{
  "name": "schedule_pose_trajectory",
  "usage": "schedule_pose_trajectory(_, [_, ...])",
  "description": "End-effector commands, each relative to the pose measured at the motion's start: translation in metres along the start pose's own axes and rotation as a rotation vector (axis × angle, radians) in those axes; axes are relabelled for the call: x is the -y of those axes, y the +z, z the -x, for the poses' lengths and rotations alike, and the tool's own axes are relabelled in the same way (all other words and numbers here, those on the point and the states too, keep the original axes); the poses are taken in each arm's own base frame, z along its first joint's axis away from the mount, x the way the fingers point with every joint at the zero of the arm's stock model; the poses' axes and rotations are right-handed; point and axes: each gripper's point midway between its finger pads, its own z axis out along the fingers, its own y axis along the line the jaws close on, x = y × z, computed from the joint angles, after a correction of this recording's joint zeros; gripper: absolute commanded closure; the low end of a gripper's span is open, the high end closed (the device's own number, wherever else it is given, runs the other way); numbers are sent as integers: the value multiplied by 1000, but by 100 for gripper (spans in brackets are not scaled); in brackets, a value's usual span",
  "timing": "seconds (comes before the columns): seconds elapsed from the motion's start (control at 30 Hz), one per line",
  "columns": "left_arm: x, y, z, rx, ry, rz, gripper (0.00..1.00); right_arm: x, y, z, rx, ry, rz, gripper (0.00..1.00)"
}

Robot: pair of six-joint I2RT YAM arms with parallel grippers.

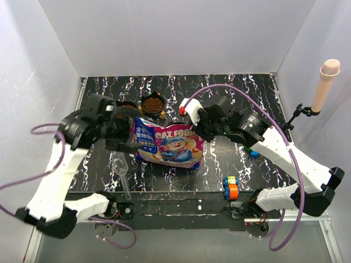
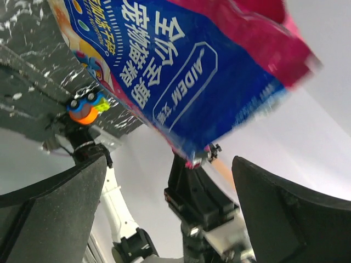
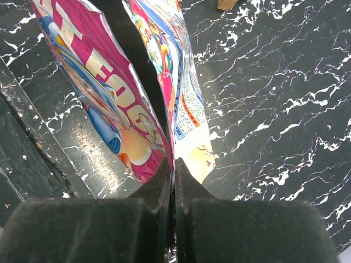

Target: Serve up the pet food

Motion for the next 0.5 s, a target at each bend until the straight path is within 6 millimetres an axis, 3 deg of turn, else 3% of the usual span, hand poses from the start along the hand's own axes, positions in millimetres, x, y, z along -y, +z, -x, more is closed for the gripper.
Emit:
schedule_pose_trajectory(0.0, [-17,30,-27,-159,-78,275,2,9,-25,22,120,-23,-50,99])
schedule_pose_trajectory(0.17, [-16,56,-26,-147,-78,401,2,5,-29,25,143,-35,-32,99])
schedule_pose_trajectory(0.27, [-17,67,-17,-98,-133,404,9,5,-30,23,153,-41,-37,99])
schedule_pose_trajectory(0.43, [-17,66,21,126,-177,352,35,12,-39,4,94,-39,-112,99])
schedule_pose_trajectory(0.47, [-13,66,29,168,-168,316,47,12,-42,-2,83,-37,-123,99])
